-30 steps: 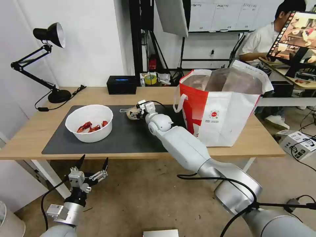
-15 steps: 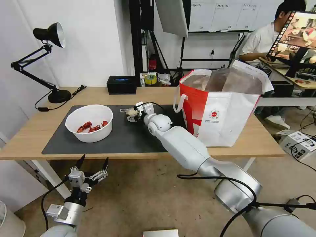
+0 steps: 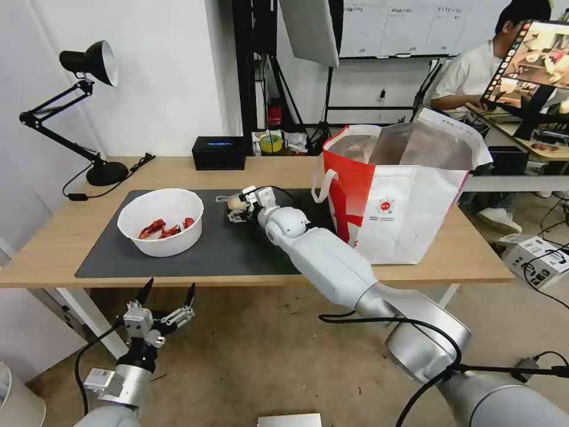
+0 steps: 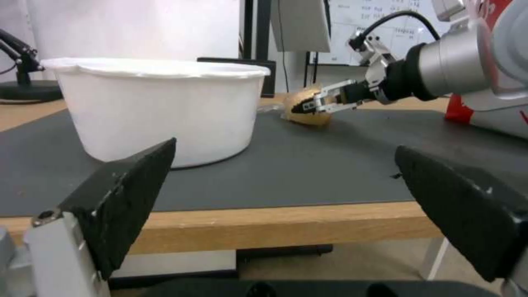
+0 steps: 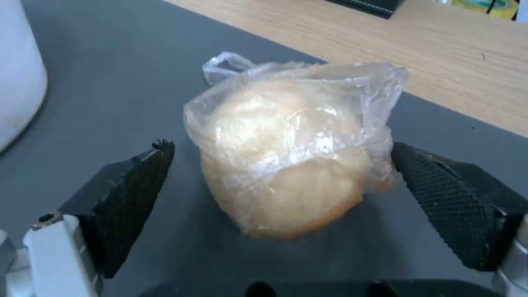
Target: Pick up the trash from the table and place it into the takeout bag.
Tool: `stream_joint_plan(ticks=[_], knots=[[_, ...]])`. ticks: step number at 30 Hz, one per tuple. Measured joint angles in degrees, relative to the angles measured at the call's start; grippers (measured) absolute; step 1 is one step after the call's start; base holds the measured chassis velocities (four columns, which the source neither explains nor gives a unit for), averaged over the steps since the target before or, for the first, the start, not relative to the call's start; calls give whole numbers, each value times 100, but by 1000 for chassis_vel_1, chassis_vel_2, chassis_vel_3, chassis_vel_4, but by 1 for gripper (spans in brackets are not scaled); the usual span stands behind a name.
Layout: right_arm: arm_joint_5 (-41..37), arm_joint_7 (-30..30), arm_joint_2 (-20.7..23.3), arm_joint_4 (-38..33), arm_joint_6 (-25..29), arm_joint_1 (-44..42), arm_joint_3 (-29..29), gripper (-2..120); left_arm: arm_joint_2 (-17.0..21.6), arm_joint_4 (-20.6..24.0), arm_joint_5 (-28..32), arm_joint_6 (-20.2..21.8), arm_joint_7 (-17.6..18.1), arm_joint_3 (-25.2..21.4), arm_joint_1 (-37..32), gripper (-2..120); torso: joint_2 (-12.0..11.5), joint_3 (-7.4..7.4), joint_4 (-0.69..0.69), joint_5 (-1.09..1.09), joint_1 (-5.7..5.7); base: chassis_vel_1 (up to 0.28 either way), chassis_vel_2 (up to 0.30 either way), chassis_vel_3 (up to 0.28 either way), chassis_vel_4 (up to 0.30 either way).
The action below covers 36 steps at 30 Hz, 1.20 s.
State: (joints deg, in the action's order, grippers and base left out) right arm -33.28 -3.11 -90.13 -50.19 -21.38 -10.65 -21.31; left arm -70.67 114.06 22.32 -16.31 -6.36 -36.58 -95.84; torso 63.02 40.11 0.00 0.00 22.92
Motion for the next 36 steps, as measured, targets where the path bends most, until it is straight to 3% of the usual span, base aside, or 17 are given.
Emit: stream_joint_plan(ticks=[4,8,16,18,21,22,28,32,36], knots=[[-2,-6,0,7,-4,-10,0,100,-3,1,-2,-3,0,-1,0,100,0,0,0,0,0,0,0,0,0],[-2,-14,0,34,-5,-13,1,87,-4,1,-2,-8,0,-4,1,100,0,0,0,0,0,0,0,0,0],[1,-23,0,126,65,-14,20,58,-45,48,-45,-15,2,27,-40,100,0,0,0,0,0,0,0,0,0],[1,-23,0,129,66,-15,22,55,-47,48,-49,-15,2,30,-40,100,0,0,0,0,0,0,0,0,0],[3,-24,3,134,67,-21,40,39,-48,48,-57,-15,3,35,-51,100,0,0,0,0,0,0,0,0,0],[3,-24,3,134,67,-21,40,39,-48,48,-57,-15,3,35,-51,100,0,0,0,0,0,0,0,0,0],[-4,-46,6,133,64,-38,50,12,-43,74,-57,-17,12,39,-72,100,0,0,0,0,0,0,0,0,0],[-30,-72,9,102,50,-37,63,4,-37,81,-57,-20,16,38,-86,100,0,0,0,0,0,0,0,0,0],[-61,-158,29,-80,36,-77,148,3,-40,86,-58,-31,18,33,-113,100,0,0,0,0,0,0,0,0,0]])
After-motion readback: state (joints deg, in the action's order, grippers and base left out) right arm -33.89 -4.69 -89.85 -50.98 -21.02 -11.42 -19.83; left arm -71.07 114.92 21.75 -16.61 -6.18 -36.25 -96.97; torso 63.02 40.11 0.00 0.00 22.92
